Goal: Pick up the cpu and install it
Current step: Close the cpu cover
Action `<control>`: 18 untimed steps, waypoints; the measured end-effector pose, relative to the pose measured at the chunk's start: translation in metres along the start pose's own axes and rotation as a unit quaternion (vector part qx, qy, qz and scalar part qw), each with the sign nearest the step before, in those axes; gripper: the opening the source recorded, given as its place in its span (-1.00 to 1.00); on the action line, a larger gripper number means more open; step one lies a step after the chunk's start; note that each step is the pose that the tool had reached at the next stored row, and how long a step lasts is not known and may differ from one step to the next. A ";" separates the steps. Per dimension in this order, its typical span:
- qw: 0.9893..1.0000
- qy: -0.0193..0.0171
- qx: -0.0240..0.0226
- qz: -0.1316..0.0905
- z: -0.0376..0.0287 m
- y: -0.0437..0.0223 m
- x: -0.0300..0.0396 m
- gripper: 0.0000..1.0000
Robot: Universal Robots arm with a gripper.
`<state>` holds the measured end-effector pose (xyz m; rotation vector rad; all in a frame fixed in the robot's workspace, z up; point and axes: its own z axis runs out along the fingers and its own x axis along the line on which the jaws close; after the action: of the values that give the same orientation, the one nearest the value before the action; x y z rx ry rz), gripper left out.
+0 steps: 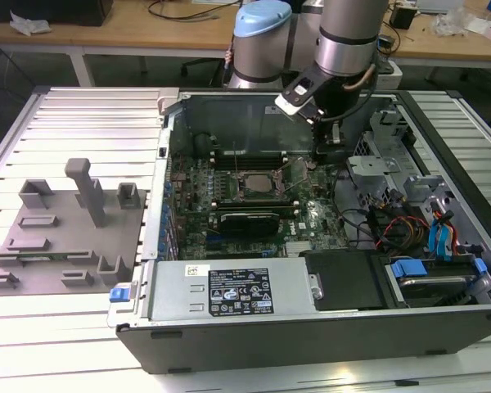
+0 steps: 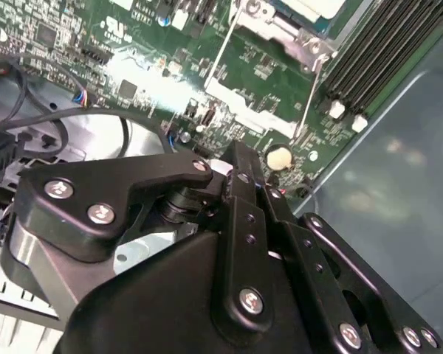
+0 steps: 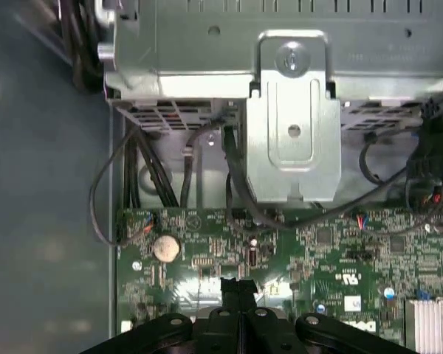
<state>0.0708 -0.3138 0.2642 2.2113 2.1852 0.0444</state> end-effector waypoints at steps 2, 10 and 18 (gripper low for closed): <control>1.000 0.000 0.006 0.000 0.0073 0.0050 0.0001 -0.79; 1.000 0.000 0.027 0.000 0.0194 0.0069 0.0001 -0.79; 1.000 0.000 0.028 0.000 0.0195 0.0050 0.0001 -0.79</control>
<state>0.0766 -0.3138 0.2449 2.2391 2.2126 -0.0166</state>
